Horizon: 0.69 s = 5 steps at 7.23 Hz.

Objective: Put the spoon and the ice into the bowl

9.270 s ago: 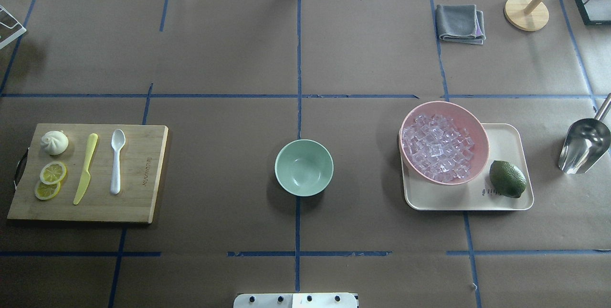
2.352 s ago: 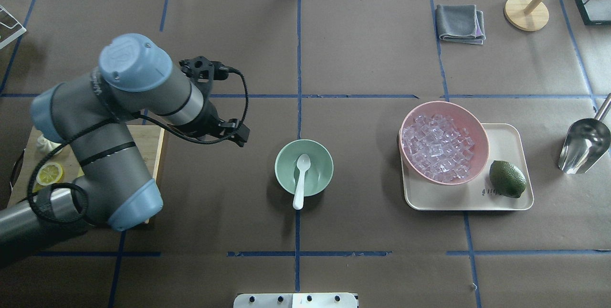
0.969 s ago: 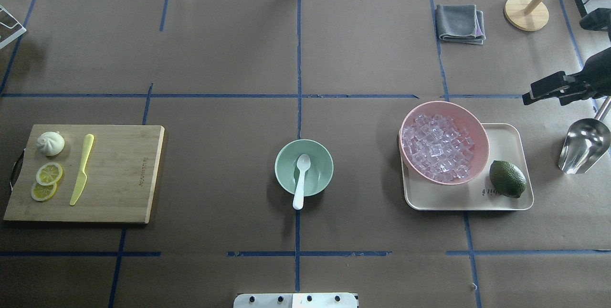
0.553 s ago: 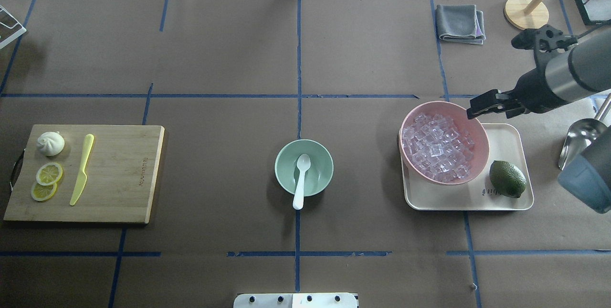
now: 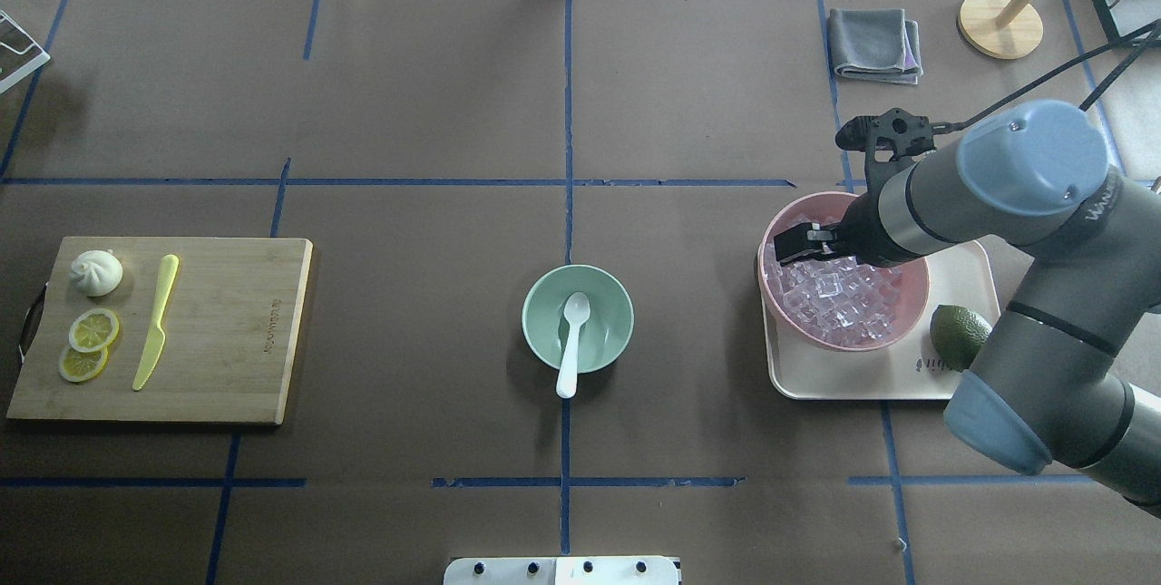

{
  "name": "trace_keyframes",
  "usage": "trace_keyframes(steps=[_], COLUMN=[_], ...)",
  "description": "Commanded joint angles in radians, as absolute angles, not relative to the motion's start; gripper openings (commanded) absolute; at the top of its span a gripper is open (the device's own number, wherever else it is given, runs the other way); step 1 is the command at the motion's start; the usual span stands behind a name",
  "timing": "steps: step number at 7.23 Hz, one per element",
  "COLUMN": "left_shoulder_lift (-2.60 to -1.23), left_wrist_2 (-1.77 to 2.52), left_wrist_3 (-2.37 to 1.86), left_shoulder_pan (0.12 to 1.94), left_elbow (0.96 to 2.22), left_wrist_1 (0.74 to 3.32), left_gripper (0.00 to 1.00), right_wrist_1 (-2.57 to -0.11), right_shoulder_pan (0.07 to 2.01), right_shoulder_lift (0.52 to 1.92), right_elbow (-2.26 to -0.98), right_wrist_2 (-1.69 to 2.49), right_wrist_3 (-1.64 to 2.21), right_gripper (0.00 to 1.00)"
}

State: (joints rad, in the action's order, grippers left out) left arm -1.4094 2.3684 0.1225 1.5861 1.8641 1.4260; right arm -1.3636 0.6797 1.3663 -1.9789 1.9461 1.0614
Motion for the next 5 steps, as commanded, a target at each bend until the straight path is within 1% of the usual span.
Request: trace_keyframes(steps=[1, 5], left_shoulder_lift=[-1.410, -1.407], left_wrist_2=[2.370, 2.370], left_wrist_3=[0.121, 0.121], left_shoulder_pan=[1.586, 1.586], left_elbow=[1.873, 1.876], left_wrist_1=[1.427, 1.427], left_gripper=[1.00, 1.00], right_wrist_1=[-1.367, -1.365], right_shoulder_pan=[0.644, 0.647], right_shoulder_lift=[1.370, 1.400], right_elbow=[-1.965, -1.967], right_wrist_2=[1.921, 1.925], right_wrist_3=[1.066, 1.054], right_gripper=[0.98, 0.95])
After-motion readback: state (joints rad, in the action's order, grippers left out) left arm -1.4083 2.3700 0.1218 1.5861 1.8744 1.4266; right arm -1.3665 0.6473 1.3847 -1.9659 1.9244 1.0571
